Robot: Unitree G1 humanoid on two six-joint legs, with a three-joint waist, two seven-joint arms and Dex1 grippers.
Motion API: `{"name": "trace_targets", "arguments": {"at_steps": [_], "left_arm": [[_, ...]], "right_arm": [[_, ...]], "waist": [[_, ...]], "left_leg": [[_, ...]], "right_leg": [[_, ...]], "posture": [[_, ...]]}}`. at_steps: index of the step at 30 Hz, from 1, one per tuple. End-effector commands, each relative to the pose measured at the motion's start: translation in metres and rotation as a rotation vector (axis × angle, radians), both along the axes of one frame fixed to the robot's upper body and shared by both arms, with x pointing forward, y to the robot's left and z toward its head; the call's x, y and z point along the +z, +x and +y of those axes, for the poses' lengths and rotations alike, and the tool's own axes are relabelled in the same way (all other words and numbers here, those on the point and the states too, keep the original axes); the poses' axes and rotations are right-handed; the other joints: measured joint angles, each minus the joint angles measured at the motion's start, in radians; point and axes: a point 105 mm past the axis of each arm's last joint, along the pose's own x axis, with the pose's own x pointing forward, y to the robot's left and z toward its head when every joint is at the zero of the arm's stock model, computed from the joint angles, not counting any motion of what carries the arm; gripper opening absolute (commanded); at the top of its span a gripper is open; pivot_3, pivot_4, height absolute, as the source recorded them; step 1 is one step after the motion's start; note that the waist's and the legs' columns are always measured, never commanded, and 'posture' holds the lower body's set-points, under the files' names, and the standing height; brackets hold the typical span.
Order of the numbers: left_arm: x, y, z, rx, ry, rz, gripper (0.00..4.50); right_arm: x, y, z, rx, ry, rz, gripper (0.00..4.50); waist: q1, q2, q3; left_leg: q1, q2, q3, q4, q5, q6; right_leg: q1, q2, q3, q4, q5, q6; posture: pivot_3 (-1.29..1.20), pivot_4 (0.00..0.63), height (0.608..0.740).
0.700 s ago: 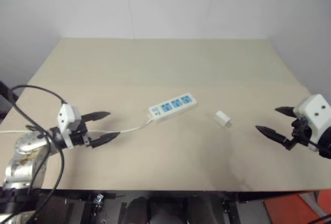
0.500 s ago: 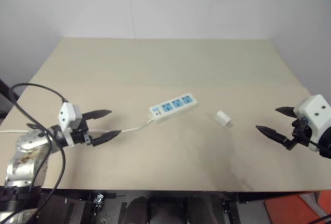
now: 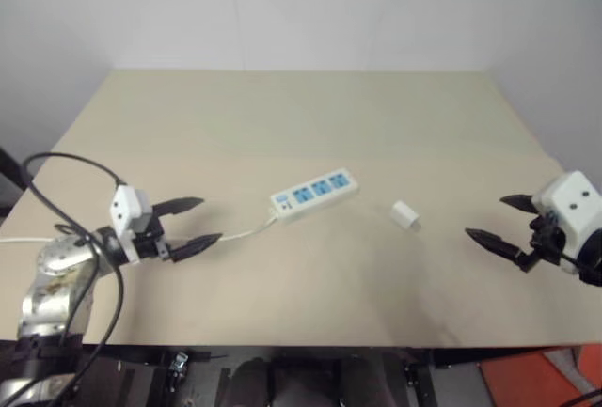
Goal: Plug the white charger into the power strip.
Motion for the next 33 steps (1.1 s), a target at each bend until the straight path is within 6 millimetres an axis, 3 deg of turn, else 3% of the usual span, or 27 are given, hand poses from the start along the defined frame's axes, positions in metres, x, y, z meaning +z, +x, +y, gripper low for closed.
{"name": "trace_targets", "arguments": {"at_steps": [1, 6, 12, 17, 33], "left_arm": [[0.01, 0.021, -0.012, -0.07, 0.002, -0.077, 4.48], [0.004, 0.054, -0.035, -0.161, -0.051, -0.075, 4.48], [-0.004, 0.077, -0.067, -0.223, -0.09, -0.05, 4.48], [-0.014, 0.086, -0.085, -0.21, -0.069, -0.02, 4.48], [-0.046, 0.095, -0.113, -0.108, -0.016, 0.045, 4.48]], "right_arm": [[0.013, 0.008, 0.011, 0.052, -0.029, -0.051, 4.5], [0.016, 0.018, 0.026, 0.087, -0.014, -0.069, 4.5], [0.017, 0.021, 0.041, 0.099, -0.016, -0.1, 4.5], [0.022, 0.016, 0.058, 0.123, -0.004, -0.135, 4.5], [0.024, 0.014, 0.06, 0.067, -0.009, -0.162, 4.5]], "waist": [[0.007, 0.0, 0.0], [0.011, 0.0, 0.0], [0.012, -0.002, 0.001], [0.009, -0.002, 0.001], [0.011, -0.003, 0.002]], "left_leg": [[0.001, 0.0, 0.001, 0.0, 0.0, 0.0], [-0.001, -0.001, 0.004, 0.0, 0.0, 0.0], [-0.007, -0.002, 0.005, 0.001, 0.0, 0.0], [-0.009, -0.002, 0.004, 0.001, 0.0, 0.0], [-0.008, -0.002, 0.004, 0.002, 0.0, 0.0]], "right_leg": [[0.001, 0.0, -0.001, 0.0, 0.0, 0.0], [0.001, 0.0, -0.002, -0.001, 0.0, 0.0], [-0.004, -0.001, -0.002, -0.002, 0.0, 0.001], [-0.007, 0.0, -0.001, 0.0, 0.0, 0.001], [-0.007, 0.0, -0.001, 0.002, 0.001, 0.001]], "posture": [[0.0, 0.15, 0.74], [0.0, 0.15, 0.74], [0.0, 0.15, 0.74], [0.0, 0.15, 0.74], [0.0, 0.15, 0.74]]}}
